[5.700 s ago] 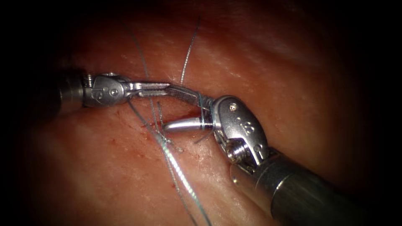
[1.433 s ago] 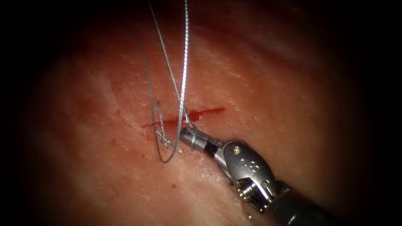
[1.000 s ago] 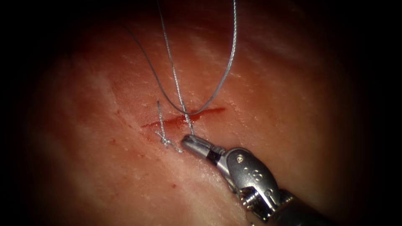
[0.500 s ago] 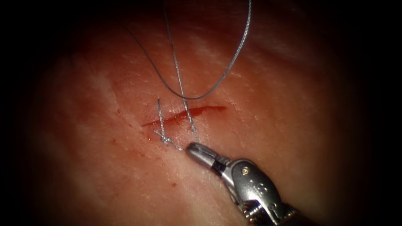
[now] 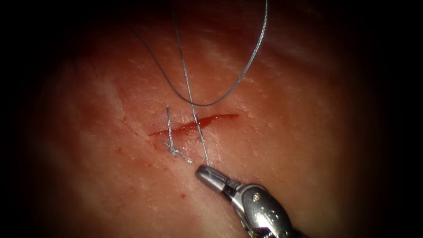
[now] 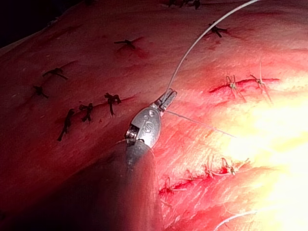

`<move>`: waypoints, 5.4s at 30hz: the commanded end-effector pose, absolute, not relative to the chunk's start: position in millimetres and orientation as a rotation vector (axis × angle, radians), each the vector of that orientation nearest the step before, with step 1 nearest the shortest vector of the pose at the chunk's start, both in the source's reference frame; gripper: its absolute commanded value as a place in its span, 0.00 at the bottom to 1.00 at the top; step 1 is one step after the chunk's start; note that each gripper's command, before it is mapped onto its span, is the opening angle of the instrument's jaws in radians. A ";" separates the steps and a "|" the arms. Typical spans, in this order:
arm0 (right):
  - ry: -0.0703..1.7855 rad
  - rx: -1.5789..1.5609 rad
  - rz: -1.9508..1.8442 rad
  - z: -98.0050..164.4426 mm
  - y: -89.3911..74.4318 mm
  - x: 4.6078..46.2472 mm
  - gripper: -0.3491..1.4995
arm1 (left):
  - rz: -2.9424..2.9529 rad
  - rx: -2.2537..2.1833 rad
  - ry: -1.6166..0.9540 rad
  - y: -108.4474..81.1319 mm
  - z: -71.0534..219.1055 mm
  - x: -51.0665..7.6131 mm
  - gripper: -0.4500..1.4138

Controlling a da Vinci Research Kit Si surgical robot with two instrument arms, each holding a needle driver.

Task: Wound Closure

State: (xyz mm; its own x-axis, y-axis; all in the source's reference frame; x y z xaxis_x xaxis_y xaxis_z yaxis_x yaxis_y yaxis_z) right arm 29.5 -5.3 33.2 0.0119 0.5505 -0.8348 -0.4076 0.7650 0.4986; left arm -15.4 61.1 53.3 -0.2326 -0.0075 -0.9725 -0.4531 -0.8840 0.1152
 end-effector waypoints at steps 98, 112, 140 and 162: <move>1.406 0.290 0.464 37.8 17.6 35.7 0.22 | 1.430 -2.212 -0.004 16.8 33.8 -24.1 0.00; 1.706 0.661 0.261 35.4 20.1 33.2 0.26 | 1.469 -2.219 -0.031 18.2 37.2 -23.5 0.00; 1.524 0.769 -0.108 32.7 16.6 33.1 0.72 | 1.563 -2.292 -0.170 20.1 41.4 -27.5 0.00; 1.411 0.796 -0.504 31.4 10.7 33.7 0.64 | 1.590 -2.304 -0.202 20.8 41.7 -27.5 0.00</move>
State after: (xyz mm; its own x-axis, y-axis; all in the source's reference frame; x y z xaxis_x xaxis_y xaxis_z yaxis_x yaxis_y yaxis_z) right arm 33.2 10.1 31.0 0.1321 0.1341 -0.9821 0.7460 0.6390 0.1876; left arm -27.1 20.7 41.0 0.3629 0.3022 -0.8815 -0.0685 -0.9347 -0.3487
